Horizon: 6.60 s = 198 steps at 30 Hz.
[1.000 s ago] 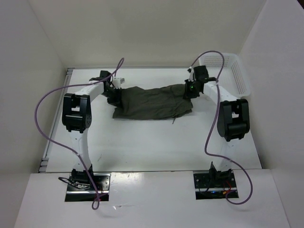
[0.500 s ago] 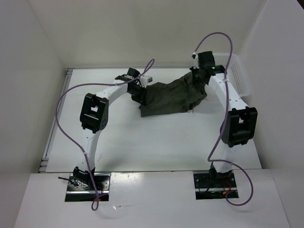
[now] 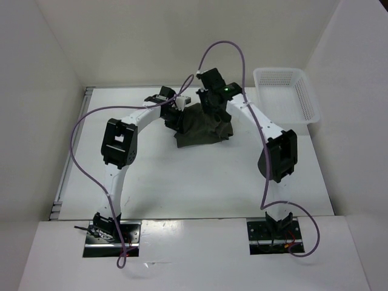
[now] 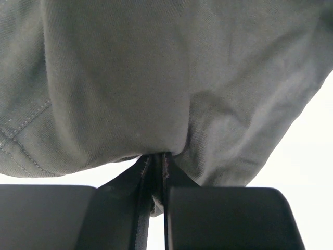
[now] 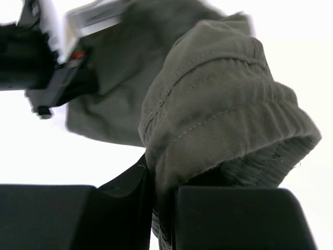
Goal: Fold and stack the shorts
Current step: Fold the shorts
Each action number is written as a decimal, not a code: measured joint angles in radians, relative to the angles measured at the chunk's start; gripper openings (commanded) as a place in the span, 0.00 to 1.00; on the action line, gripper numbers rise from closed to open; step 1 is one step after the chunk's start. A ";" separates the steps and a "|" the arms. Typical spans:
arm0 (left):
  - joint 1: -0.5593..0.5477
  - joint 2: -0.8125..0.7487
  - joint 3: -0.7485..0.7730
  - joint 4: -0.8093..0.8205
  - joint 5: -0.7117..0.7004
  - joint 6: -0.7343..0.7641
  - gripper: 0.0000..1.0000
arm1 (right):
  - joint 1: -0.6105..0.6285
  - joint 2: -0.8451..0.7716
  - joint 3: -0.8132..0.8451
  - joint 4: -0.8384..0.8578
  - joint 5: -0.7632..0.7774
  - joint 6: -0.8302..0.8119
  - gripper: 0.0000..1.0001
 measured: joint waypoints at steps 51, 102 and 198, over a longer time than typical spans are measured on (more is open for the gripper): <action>0.297 -0.140 0.036 -0.028 -0.122 0.001 0.92 | 0.134 -0.169 -0.494 0.543 0.005 -0.047 0.15; 0.303 -0.049 0.318 -0.151 0.125 0.000 1.00 | 0.223 -0.027 -0.240 0.522 -0.149 -0.177 0.54; 0.237 -0.299 -0.130 -0.118 0.029 0.000 1.00 | -0.283 -0.312 -0.605 0.300 -0.536 -0.333 0.80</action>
